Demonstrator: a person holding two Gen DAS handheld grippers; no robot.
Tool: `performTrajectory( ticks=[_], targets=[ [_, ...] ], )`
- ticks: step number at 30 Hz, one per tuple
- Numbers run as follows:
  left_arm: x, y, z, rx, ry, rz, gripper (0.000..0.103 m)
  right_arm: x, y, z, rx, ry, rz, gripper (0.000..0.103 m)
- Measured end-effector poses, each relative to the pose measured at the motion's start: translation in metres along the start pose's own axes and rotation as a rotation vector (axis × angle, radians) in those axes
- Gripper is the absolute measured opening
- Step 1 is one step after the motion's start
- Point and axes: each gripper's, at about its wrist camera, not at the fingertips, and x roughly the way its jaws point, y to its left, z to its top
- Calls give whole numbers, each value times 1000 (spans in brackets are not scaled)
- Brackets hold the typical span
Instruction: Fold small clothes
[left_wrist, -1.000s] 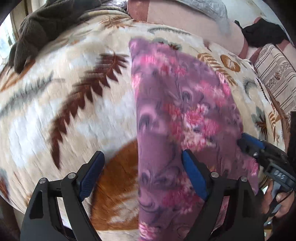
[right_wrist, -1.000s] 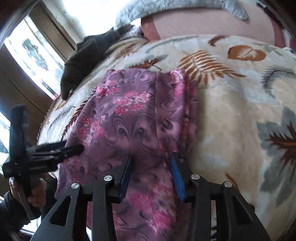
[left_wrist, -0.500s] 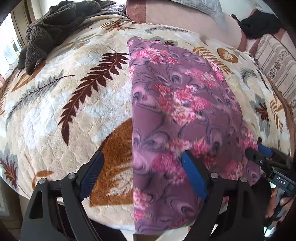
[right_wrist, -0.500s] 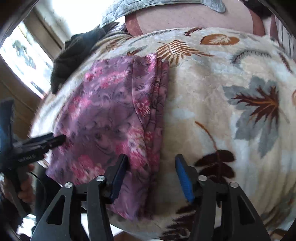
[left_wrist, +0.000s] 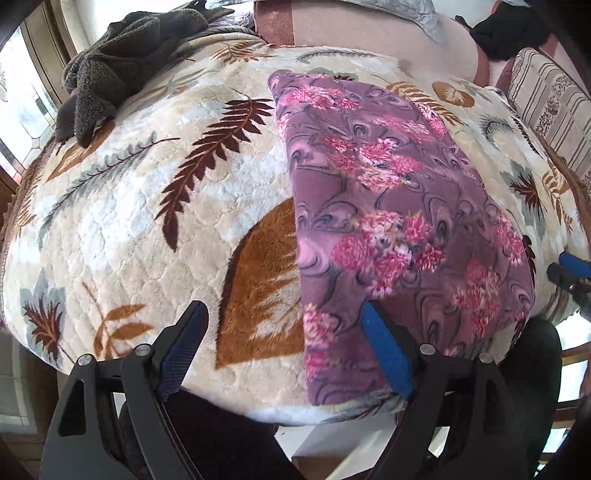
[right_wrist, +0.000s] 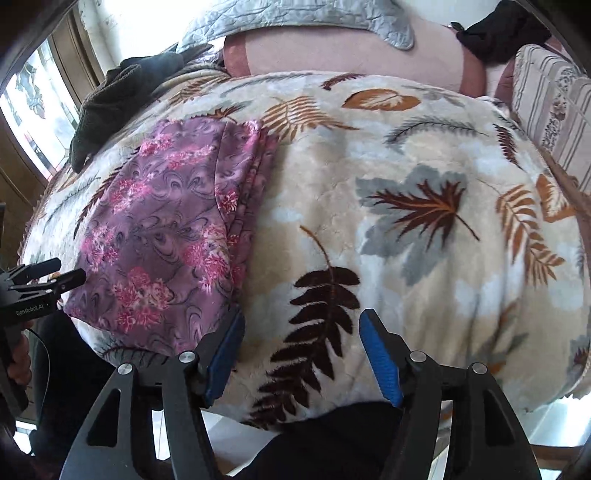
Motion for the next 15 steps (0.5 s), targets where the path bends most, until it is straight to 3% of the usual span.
performTrajectory(
  ticks=[7, 15],
  targets=[
    [-23, 10, -17, 44, -73, 33, 86, -18, 13, 0, -56, -57, -89, 89],
    [-23, 21, -28, 35, -60, 38, 86, -17, 24, 3, -89, -49, -105, 90]
  ],
)
